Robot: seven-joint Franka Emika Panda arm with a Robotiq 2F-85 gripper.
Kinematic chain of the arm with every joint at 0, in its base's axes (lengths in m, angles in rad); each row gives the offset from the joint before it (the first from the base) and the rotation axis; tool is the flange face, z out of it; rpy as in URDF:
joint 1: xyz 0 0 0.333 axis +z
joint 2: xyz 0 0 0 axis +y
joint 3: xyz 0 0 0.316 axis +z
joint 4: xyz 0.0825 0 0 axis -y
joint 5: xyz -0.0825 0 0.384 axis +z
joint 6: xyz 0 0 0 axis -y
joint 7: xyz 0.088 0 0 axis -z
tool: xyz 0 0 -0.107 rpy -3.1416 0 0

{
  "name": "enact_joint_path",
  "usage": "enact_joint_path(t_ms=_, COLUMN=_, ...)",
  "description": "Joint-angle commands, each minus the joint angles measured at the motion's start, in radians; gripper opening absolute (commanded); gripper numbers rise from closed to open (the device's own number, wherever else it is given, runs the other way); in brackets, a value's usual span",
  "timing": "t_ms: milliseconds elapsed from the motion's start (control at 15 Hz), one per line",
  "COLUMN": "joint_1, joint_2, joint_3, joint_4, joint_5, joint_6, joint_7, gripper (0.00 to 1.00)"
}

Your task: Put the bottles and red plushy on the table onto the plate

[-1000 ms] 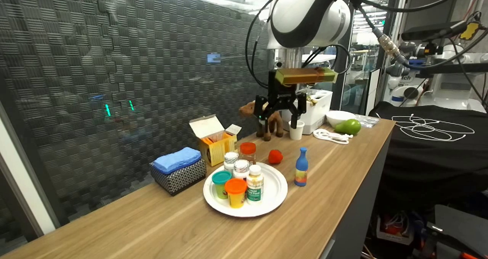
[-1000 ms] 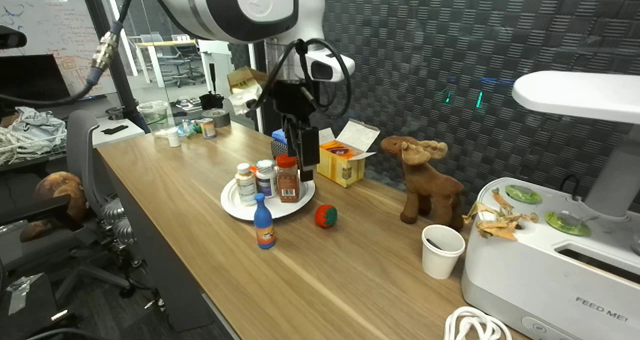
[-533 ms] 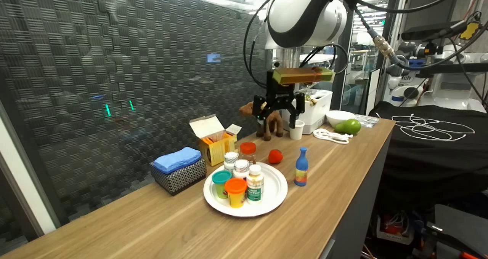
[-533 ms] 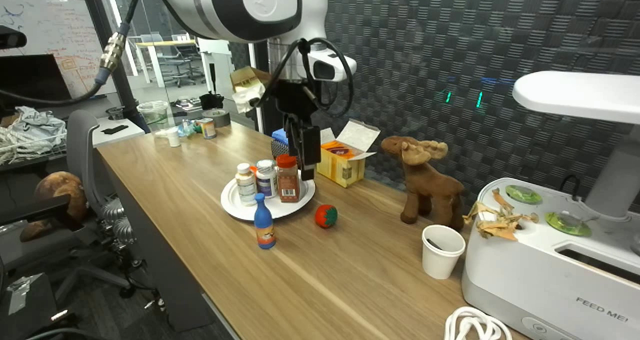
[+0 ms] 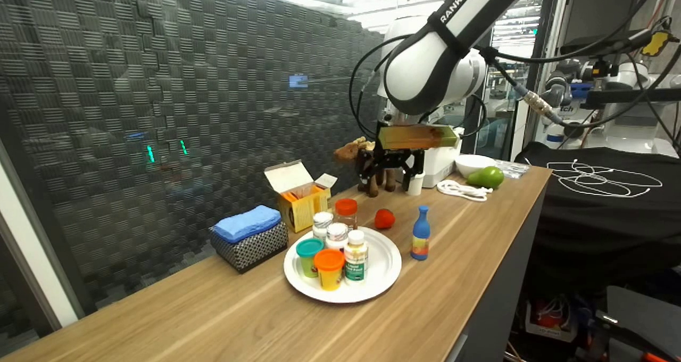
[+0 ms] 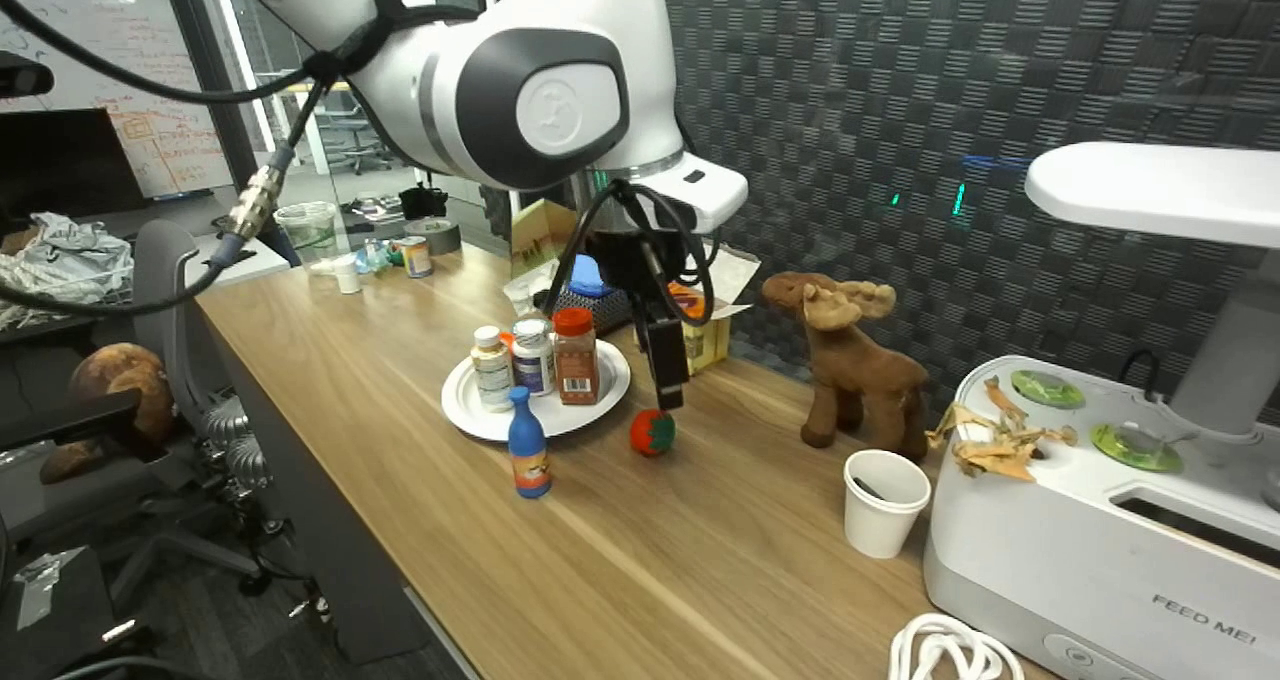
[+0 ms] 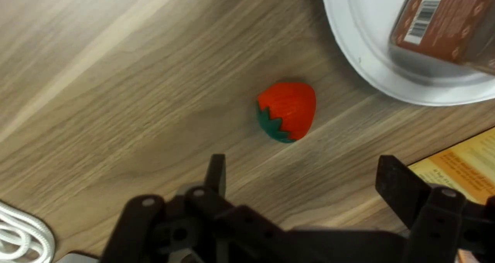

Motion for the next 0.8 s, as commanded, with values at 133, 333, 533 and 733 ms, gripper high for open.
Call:
enact_joint_path(t_ms=133, joint_1=0.031, joint_2=0.093, joint_3=-0.049, joint_4=0.034, joint_5=-0.002, joint_6=0.036, joint_7=0.065, gripper=1.00)
enact_joint_path(t_ms=333, joint_1=0.019, joint_2=0.126, joint_3=-0.031, joint_4=0.050, joint_5=0.037, joint_6=0.020, joint_7=0.039, gripper=1.00)
enact_joint_path(t_ms=533, joint_1=0.010, joint_2=0.143, joint_3=-0.015, joint_4=0.063, joint_5=0.084, joint_6=0.018, joint_7=0.025, gripper=1.00)
enact_joint_path(t_ms=733, joint_1=-0.004, joint_2=0.157, joint_3=0.001, joint_4=0.080, joint_5=0.145, joint_6=0.025, joint_7=0.010, gripper=0.94)
